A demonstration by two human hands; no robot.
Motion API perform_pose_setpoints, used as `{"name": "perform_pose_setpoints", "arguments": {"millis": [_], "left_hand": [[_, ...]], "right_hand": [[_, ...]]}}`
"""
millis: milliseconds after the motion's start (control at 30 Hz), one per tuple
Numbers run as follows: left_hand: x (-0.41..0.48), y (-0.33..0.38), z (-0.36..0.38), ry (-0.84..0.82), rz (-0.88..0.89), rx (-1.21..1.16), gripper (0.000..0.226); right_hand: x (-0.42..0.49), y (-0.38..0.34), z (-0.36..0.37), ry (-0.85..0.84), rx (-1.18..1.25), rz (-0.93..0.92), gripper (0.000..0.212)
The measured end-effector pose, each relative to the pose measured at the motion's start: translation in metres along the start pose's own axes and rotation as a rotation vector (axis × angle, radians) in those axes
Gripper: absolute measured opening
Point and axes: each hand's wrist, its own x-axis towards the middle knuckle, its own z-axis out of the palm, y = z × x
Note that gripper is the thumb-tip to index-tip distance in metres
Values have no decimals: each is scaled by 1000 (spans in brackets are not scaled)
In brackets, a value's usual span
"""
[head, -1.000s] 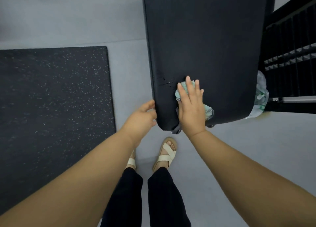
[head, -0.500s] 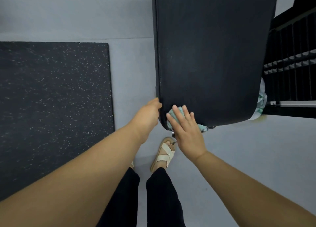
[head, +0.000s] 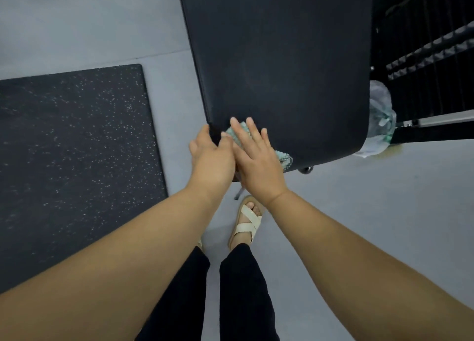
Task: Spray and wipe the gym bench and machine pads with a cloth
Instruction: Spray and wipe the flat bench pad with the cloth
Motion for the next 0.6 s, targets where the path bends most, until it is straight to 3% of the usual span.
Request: {"name": "perform_pose_setpoints", "arguments": {"millis": [100,200,300,433,500,600], "left_hand": [[-10,1,15,-2,211,305,56],[-16,-4,27,-67,339,561,60],[-9,-5,28,-53,339,662,61],[-5,-5,33,-2,311,733,57],[-6,-5,35,28,312,747,56],[-6,-6,38,78,313,739,54]], "right_hand": [[-42,51,-20,-20,-53,67,78],[-61,110,-52,50,-26,407,65],[-59,133,-62,163,68,726,52],[-26,86,-29,457,116,1091,50],[-11,40,-9,445,115,1015,50],[-16,-14,13,265,-3,564,55]]}}
